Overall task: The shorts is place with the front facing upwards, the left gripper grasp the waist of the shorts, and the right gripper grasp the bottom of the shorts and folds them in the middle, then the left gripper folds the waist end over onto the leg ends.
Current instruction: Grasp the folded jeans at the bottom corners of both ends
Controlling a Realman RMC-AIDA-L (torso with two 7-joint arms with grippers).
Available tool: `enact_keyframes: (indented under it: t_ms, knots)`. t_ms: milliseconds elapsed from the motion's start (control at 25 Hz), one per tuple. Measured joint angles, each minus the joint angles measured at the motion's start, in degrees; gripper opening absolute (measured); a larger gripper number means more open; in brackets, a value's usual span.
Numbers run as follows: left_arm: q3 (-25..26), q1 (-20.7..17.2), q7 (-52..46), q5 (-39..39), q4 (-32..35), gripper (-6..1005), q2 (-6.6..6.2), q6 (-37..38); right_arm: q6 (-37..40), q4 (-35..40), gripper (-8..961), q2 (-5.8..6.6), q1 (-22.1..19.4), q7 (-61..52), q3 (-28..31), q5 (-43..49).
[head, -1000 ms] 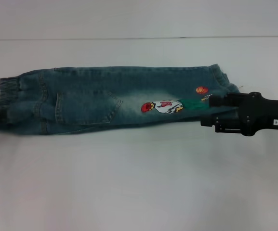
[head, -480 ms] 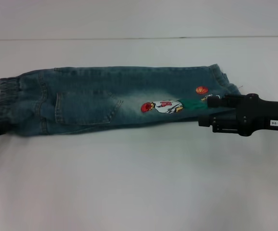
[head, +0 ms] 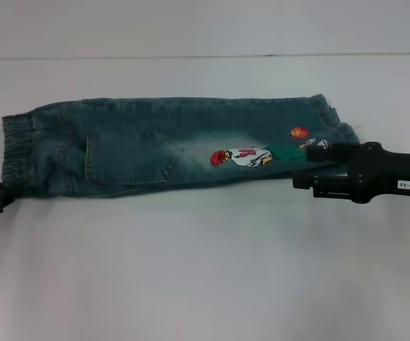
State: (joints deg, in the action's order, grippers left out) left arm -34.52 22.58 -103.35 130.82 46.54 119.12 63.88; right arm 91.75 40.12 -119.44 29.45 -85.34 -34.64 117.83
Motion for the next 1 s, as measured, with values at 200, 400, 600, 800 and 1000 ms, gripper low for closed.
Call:
enact_keyframes:
  t_ms: [200, 400, 600, 800, 1000]
  knots:
    - [0.28, 0.01, 0.58, -0.5, 0.45, 163, 0.37, 0.39, -0.02, -0.35, 778, 0.0, 0.05, 0.08, 0.23, -0.1]
    - [0.45, 0.01, 0.61, -0.68, 0.74, 69, 0.36, 0.8, -0.34, -0.73, 778, 0.0, 0.26, 0.45, 0.33, -0.1]
    - [0.59, -0.46, 0.95, -2.54, 2.14, 50, 0.24, 3.07, -0.61, -0.76, 777, 0.0, 0.43, 0.54, 0.37, -0.1]
    - [2.66, -0.67, 3.69, -6.84, 2.75, 51, -0.77, 10.59, -1.93, -1.72, 772, -0.04, 0.57, 0.63, 0.57, -1.19]
    - [4.97, -0.02, 4.7, -10.16, 2.82, 51, -1.99, 18.19, -5.81, -7.25, 631, -0.05, 1.2, 3.97, 0.55, -6.83]
